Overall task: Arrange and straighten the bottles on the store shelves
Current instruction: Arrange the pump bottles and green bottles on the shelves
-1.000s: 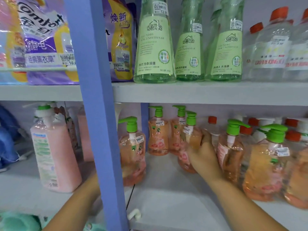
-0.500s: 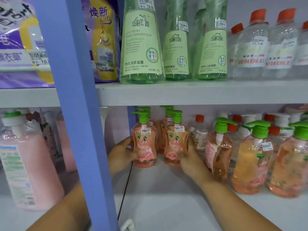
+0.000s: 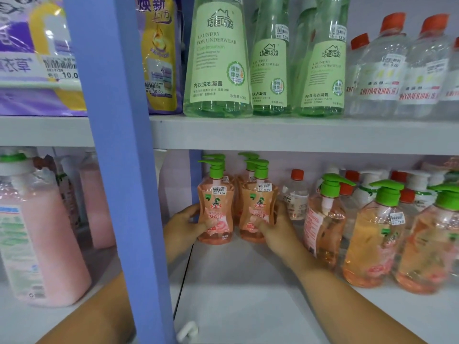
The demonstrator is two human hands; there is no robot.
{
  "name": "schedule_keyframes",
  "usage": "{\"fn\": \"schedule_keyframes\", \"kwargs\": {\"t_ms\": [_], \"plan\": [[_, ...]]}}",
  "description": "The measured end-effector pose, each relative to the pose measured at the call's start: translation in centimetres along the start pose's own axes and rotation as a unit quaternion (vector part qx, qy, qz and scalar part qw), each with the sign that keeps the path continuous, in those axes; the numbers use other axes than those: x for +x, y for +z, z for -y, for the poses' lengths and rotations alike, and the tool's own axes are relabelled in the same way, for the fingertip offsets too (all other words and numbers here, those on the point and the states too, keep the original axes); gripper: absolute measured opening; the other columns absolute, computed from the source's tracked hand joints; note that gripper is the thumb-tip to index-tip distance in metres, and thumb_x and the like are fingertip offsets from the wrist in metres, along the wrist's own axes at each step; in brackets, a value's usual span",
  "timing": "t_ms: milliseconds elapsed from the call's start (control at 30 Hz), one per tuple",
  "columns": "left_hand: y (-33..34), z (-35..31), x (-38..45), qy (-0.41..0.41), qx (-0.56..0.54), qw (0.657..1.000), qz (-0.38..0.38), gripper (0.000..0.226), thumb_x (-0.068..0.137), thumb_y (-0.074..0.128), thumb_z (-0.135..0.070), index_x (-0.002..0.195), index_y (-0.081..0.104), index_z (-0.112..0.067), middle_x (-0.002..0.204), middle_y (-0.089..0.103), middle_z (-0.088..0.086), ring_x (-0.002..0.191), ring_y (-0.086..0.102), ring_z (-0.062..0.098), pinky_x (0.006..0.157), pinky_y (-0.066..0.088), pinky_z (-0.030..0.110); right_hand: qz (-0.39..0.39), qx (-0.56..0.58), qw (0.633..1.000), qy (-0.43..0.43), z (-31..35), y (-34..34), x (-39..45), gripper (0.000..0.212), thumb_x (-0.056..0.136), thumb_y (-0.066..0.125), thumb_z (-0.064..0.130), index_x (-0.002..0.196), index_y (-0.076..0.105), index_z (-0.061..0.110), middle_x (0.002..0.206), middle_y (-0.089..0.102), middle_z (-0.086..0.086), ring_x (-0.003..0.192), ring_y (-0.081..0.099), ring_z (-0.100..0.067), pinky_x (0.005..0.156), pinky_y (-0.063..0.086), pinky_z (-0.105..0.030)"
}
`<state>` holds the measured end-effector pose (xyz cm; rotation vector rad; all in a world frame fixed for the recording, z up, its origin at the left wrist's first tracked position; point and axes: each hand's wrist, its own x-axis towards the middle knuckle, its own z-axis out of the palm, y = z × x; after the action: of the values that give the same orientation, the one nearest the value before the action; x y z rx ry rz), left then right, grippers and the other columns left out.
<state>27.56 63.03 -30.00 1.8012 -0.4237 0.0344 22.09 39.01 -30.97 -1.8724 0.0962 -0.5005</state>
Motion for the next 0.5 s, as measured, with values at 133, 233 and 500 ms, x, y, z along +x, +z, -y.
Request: {"fn": "schedule_keyframes", "kwargs": {"t_ms": [133, 233, 500], "plan": [[0.5, 0.3, -0.1, 0.027, 0.002, 1.0, 0.007, 0.04, 0.092, 0.077, -0.029, 0.13, 0.069, -0.033, 0.115, 0.077, -0.015, 0.106, 0.074, 0.009, 0.091, 0.057, 0.022, 0.047, -0.037, 0.998, -0.006, 0.0, 0.3, 0.0, 0.053, 0.099, 0.066, 0.023, 0.143, 0.037, 0.02, 0.128, 0.059, 0.011, 0.126, 0.058, -0.016, 0.1, 0.048, -0.027], [0.7, 0.3, -0.2, 0.036, 0.025, 0.999, 0.005, 0.04, 0.091, 0.077, -0.036, 0.129, 0.068, -0.041, 0.113, 0.076, -0.024, 0.105, 0.072, -0.001, 0.088, 0.056, 0.014, 0.053, -0.034, 0.998, -0.014, -0.1, 0.5, -0.3, 0.055, 0.101, 0.062, 0.027, 0.148, 0.036, 0.015, 0.14, 0.056, 0.001, 0.13, 0.056, -0.018, 0.11, 0.046, -0.037], [0.5, 0.4, 0.2, 0.028, 0.052, 0.998, 0.03, 0.036, 0.086, 0.08, -0.047, 0.118, 0.066, -0.053, 0.107, 0.073, -0.034, 0.102, 0.07, -0.007, 0.083, 0.051, 0.008, 0.012, -0.047, 0.999, -0.013, 0.8, 0.8, -1.4, 0.045, 0.101, 0.06, 0.034, 0.142, 0.044, 0.025, 0.13, 0.06, 0.009, 0.124, 0.059, -0.016, 0.109, 0.047, -0.04]]}}
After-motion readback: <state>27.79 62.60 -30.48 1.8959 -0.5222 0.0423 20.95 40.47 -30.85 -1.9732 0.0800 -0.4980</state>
